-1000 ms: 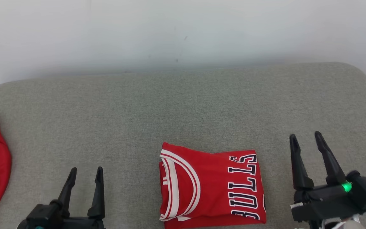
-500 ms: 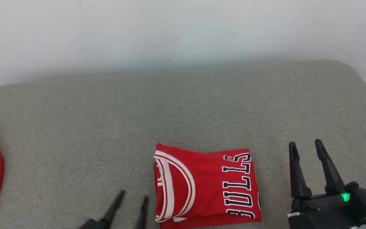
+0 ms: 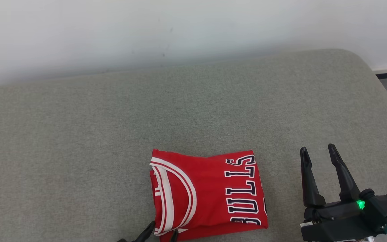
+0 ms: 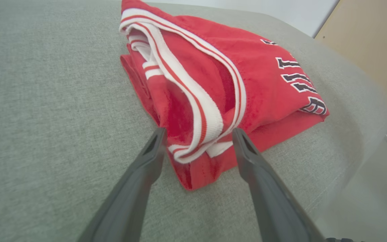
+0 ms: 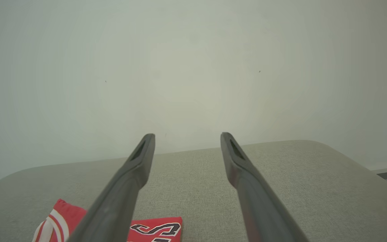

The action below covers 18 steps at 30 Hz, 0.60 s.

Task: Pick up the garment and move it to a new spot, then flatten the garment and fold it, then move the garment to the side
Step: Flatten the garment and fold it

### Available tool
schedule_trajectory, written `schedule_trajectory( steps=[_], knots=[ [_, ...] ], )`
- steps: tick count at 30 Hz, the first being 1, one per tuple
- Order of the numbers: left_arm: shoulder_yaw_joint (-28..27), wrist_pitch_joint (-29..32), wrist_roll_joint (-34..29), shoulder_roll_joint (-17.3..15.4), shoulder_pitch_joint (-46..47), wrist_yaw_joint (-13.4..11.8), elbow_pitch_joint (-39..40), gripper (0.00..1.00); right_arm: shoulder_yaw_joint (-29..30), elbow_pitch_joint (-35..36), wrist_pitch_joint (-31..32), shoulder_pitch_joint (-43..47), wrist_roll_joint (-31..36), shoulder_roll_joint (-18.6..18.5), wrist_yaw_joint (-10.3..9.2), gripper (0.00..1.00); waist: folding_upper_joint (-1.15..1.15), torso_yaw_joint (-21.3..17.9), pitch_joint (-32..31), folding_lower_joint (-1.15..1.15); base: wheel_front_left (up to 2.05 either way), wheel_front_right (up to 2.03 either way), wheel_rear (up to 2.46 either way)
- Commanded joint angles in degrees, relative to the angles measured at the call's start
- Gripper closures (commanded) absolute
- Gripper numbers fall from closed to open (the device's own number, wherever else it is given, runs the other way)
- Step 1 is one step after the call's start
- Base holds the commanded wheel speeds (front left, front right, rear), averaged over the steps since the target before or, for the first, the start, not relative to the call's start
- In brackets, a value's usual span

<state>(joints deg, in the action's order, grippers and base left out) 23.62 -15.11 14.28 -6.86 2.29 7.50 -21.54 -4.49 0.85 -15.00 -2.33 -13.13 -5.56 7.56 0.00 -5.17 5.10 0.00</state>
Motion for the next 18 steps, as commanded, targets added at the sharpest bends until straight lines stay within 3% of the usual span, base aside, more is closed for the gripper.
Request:
schedule_trajectory(
  steps=[1, 2, 3, 4, 18],
  knots=[
    [0.3, 0.0, 0.8, -0.2, 1.2, 0.0, -0.4, 0.0, 0.2, 0.0, -0.2, -0.1, 0.2, 0.1, -0.15, 0.0, 0.0, -0.8, 0.8, 0.0, 0.0, 0.0, 0.0],
    [0.6, 0.0, 1.0, -0.2, 1.6, 0.0, -0.5, 0.34, 0.5, -0.2, -0.2, 0.2, 0.0, 0.3, -0.15, 0.0, 0.0, -0.8, 0.9, 0.0, 0.0, 0.0, 0.0],
    [0.9, 0.0, 1.6, -0.2, 1.9, 0.0, -0.7, 0.84, 0.6, -0.2, -0.2, 0.3, 0.0, 0.4, -0.15, 0.0, 0.0, -0.8, 1.0, 0.0, 0.0, 0.0, 0.0],
    [1.5, 0.0, 1.8, -0.3, 2.0, 0.0, -1.0, 1.0, 0.7, -0.2, -0.2, 0.4, 0.1, 0.5, -0.15, 0.0, 0.0, -0.8, 1.1, 0.0, 0.0, 0.0, 0.0],
    [5.3, 0.0, 5.9, -1.5, -1.3, 0.0, 2.0, 1.0, 2.4, -2.1, -0.2, 1.1, 0.0, 0.8, -0.15, 0.0, 0.0, 1.7, -0.2, 0.0, 0.0, 0.0, 0.0]
  ],
)
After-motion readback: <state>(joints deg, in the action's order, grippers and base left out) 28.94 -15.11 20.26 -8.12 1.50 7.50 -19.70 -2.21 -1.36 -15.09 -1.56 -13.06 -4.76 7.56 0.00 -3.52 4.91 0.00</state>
